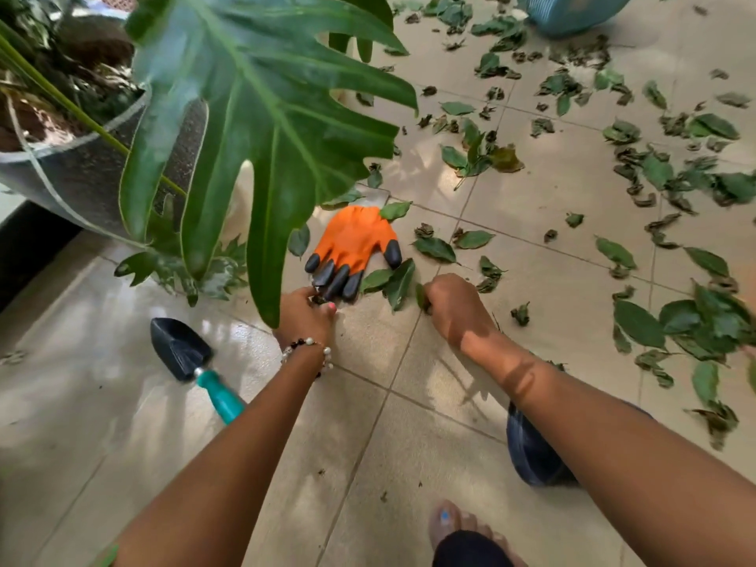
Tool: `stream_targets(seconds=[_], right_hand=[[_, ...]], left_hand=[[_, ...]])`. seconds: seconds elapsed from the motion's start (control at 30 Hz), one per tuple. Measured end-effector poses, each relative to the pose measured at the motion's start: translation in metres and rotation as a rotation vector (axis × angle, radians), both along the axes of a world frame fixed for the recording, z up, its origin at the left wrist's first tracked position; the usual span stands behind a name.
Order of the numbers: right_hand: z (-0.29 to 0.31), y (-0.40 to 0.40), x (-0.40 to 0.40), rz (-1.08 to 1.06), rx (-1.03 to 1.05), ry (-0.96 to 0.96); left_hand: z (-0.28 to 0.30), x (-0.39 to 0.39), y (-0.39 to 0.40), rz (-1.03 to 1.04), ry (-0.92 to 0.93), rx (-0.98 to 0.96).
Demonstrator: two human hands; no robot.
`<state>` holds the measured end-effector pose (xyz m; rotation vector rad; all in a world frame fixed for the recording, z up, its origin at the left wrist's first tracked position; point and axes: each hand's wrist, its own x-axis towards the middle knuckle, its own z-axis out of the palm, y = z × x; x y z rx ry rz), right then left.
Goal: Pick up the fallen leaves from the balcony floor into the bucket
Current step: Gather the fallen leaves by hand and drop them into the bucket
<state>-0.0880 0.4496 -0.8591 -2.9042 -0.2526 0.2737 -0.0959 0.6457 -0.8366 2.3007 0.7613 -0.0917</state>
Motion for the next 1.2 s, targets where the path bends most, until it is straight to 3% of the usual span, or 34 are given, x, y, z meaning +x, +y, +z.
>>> stream_targets(seconds=[0.1,0.2,0.3,0.4,0.53,0.63,0.83,0.93,1.03,1.13,1.2], right_hand=[[0.007,0.001,0.009,-0.185,0.325,-0.003],[0.018,0.006,0.018,-0.185,0.566,0.043],[0.023,0.020,0.029,0.018,0.425,0.067],[0.031,0.038,0.028,0.201,-0.038,0.073],[0.003,0.033,0.019,0.370,-0.187,0.120],[-0.003,0.031,0.014,0.391,-0.172,0.096],[-0.006,0.025,-0.003,0.117,0.044,0.213],[0.014,0.015,-0.003,-0.094,0.288,0.208],[0.045,0.000,-0.005,-0.380,0.762,0.242],[0.069,-0.007,-0.015,-0.384,1.212,0.349],[0.077,-0.004,-0.028,-0.338,1.215,0.369]], left_hand=[[-0.004,0.005,0.002,-0.101,0.002,0.097],[-0.008,0.009,0.004,-0.099,0.002,0.084],[-0.011,0.009,0.007,-0.097,-0.005,0.041],[-0.015,0.002,0.010,-0.075,-0.014,-0.006],[-0.025,-0.006,0.017,-0.042,-0.003,-0.017],[-0.025,-0.008,0.017,0.000,-0.018,-0.073],[-0.015,-0.019,0.008,0.014,-0.047,-0.206],[-0.013,-0.025,-0.005,0.022,0.005,-0.483],[-0.002,-0.028,-0.032,0.186,0.114,-0.913],[0.012,-0.030,-0.055,0.360,0.180,-1.292],[0.024,-0.030,-0.067,0.364,0.184,-1.455]])
